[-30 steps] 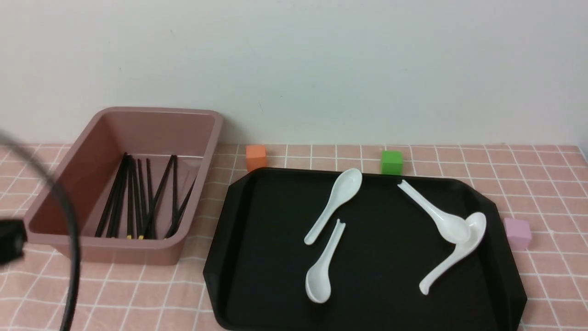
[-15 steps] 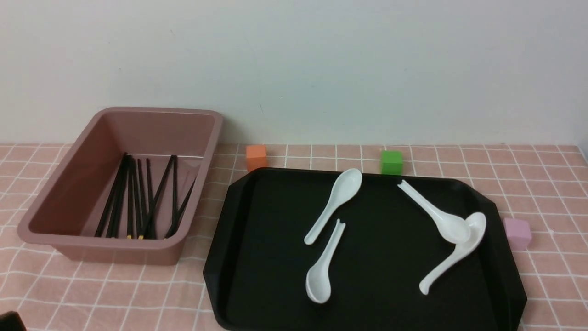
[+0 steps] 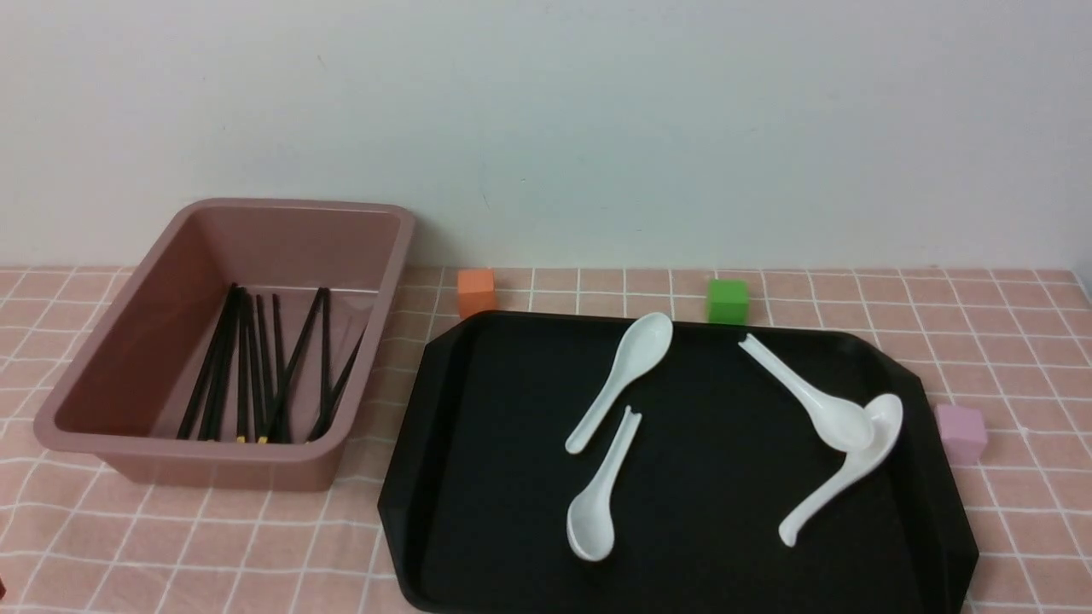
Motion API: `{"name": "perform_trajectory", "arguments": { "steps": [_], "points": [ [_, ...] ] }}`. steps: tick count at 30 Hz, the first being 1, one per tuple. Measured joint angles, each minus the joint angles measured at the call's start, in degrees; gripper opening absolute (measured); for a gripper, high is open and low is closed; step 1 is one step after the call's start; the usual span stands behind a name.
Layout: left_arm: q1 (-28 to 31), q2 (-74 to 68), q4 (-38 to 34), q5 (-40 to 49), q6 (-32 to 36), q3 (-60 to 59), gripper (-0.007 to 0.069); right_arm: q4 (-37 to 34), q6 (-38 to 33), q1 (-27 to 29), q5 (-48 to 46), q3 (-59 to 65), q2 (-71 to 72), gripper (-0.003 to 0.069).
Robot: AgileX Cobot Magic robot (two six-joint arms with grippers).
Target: On pink tablecloth take chopsticks from black tray and put them in box.
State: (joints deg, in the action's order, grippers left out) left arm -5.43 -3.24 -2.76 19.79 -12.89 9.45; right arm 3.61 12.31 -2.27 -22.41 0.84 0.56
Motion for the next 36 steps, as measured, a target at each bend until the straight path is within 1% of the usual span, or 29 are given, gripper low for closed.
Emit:
{"name": "perform_trajectory", "arguments": {
  "steps": [1,2,4,5,7,10,16,36],
  "points": [
    [1.94,1.9,-2.07,-0.25,3.05,-1.46,-0.0013,0.0,0.0,0.0,0.0,0.0,0.0,0.024],
    [2.23,2.17,-2.42,-0.25,3.05,-1.74,-0.0013,0.0,0.0,0.0,0.0,0.0,0.0,0.024],
    [4.72,3.75,-5.37,-0.27,6.3,-5.56,-0.0013,0.0,0.0,0.0,0.0,0.0,0.0,0.024],
    [5.37,3.82,-6.31,-0.22,6.78,-7.39,-0.0013,0.0,0.0,0.0,0.0,0.0,0.0,0.024],
    [5.71,3.82,-7.33,1.25,6.57,-10.37,-0.0013,0.0,0.0,0.0,0.0,0.0,0.0,0.024],
    [5.71,3.82,-7.73,3.13,5.73,-11.06,-0.0013,0.0,0.0,0.0,0.0,0.0,0.0,0.024],
    [5.71,3.82,-8.03,3.07,4.32,-11.11,-0.0013,-0.06,0.0,0.0,0.0,0.0,0.0,0.024],
    [5.71,3.82,-8.16,3.07,4.21,-11.11,-0.0013,-0.06,0.0,0.0,0.0,0.0,0.0,0.024]
  ]
}}
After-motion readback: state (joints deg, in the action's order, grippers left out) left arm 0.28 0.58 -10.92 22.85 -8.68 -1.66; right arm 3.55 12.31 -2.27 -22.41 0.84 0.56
